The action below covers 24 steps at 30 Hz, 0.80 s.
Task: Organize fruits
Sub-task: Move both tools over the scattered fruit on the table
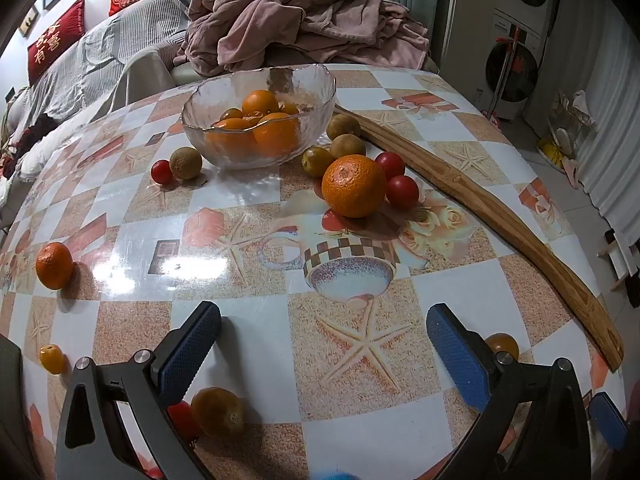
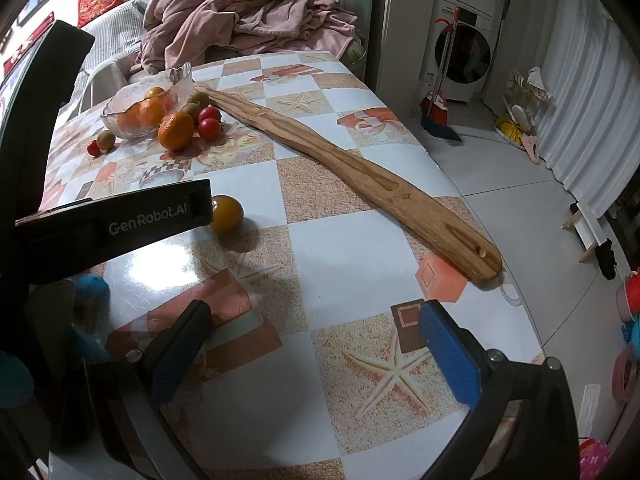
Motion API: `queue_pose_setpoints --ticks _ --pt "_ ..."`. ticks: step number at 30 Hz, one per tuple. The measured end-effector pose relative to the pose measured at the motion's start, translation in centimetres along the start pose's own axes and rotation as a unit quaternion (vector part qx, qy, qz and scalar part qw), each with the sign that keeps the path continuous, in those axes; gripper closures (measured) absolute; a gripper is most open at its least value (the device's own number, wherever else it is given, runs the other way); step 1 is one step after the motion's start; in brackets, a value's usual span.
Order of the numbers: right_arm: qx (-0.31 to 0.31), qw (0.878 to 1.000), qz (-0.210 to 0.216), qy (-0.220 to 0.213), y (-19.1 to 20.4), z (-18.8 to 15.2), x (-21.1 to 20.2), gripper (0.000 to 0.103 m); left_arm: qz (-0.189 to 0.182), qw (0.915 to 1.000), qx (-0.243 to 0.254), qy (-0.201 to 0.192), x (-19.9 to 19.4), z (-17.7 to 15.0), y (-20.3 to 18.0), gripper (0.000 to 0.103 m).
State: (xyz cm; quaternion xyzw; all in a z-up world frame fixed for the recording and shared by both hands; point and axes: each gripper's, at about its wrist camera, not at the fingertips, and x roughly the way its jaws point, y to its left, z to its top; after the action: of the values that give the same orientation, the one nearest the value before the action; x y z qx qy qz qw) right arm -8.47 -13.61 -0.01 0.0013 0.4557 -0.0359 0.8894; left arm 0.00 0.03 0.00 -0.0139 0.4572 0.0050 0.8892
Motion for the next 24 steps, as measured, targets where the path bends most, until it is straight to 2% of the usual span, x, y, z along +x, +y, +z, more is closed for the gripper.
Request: queue_pose_setpoints --ticks 3,6,12,15,20,24 --pt "0.001 1.000 0.001 0.000 0.0 -0.1 0.0 0.000 0.002 1.0000 0.004 0.005 0.0 0.1 -0.1 0.000" --pt "-0.004 1.000 0.001 0.011 0.0 0.1 0.2 0.000 -0.012 0.9989 0.006 0.044 -0.4 0.4 0.1 0.000" --pt "-0.033 0.996 0.004 0.077 -0.1 0.9 -0.1 0.000 -0.006 0.9997 0.024 0.001 -7.0 1.1 2.2 0.000" --pt "-0.041 0.994 0.020 0.094 -0.4 1.0 -1.3 0.000 0.004 0.9998 0.020 0.008 -10.4 0.6 4.8 0.000" --pt "-0.059 0.988 0.060 0.131 -0.3 1.0 -5.2 0.000 0.036 0.9954 -0.017 0.087 -15.2 -2.2 10.0 0.000" --pt "-0.078 0.980 0.094 0.158 1.1 1.3 -8.3 0.000 0.073 0.9873 -0.008 0.141 -18.3 -4.8 12.2 0.000"
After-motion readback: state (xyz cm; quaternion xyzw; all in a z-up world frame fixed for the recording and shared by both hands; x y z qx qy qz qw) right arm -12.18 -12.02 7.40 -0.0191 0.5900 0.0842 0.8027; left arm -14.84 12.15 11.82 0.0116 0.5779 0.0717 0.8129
